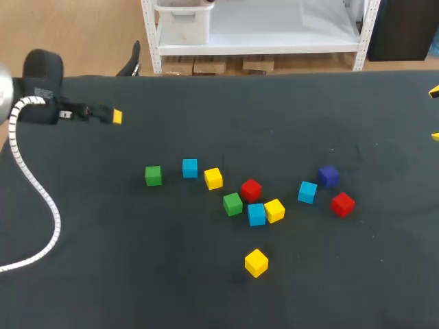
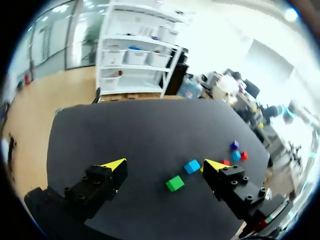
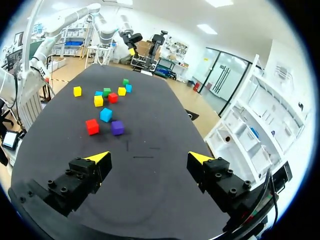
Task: Place the blue cubes, place green cubes on the blue cubes, place the yellow cubes on the green cubes, then place the red cubes on the yellow cubes, and place purple cube on the red cubes.
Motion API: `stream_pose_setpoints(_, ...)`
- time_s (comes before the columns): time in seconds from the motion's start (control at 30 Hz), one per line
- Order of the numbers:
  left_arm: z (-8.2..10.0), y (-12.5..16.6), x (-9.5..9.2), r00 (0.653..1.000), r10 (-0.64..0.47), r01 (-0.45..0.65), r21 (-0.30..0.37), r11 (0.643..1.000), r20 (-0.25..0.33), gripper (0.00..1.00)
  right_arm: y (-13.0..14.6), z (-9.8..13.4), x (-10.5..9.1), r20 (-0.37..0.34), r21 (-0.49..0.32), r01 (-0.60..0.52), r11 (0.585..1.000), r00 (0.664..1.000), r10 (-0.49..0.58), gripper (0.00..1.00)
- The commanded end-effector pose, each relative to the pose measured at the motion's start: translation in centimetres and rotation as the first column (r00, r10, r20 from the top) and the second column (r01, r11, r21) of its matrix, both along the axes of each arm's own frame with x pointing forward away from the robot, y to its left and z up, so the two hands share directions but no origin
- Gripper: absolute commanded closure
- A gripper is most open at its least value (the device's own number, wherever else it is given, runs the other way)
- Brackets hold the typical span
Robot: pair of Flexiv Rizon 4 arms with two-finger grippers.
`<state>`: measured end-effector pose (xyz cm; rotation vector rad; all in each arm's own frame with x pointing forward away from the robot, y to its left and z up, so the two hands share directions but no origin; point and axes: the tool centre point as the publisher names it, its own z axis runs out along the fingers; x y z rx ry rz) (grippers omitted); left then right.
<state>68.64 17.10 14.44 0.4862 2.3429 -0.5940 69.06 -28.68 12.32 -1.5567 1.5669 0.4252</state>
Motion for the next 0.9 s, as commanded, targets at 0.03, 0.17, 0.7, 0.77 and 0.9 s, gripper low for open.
stream_pose_setpoints(0.03, 0.4, -0.8, 0.0, 0.952, -0.305, 0.295, 0.210, 0.932, 0.015, 0.00, 0.0, 0.0, -0.1, 0.002, 0.000, 0.002, 1.000, 1.000, -0.002, 0.00)
stream_pose_setpoints(0.17, 0.4, -2.2, -1.0, 0.896, -0.444, 0.420, 0.320, 0.849, 0.002, 0.00, 0.0, 0.0, -0.1, 0.002, 0.000, 0.002, 1.000, 1.000, -0.002, 0.00)
stream_pose_setpoints(0.7, -0.5, -6.2, -4.4, 0.589, -0.807, 0.732, 0.447, 0.515, -0.035, 0.00, 0.0, 0.0, -0.1, 0.002, 0.000, 0.002, 1.000, 1.000, -0.002, 0.00)
stream_pose_setpoints(0.77, -0.5, -6.2, -4.4, 0.589, -0.807, 0.732, 0.447, 0.515, -0.035, 0.00, 0.0, 0.0, -0.1, 0.002, 0.000, 0.002, 1.000, 1.000, -0.002, 0.00)
stream_pose_setpoints(0.9, -0.5, -6.2, -4.4, 0.589, -0.807, 0.732, 0.447, 0.515, -0.035, 0.00, 0.0, 0.0, -0.1, 0.002, 0.000, 0.002, 1.000, 1.000, -0.002, 0.00)
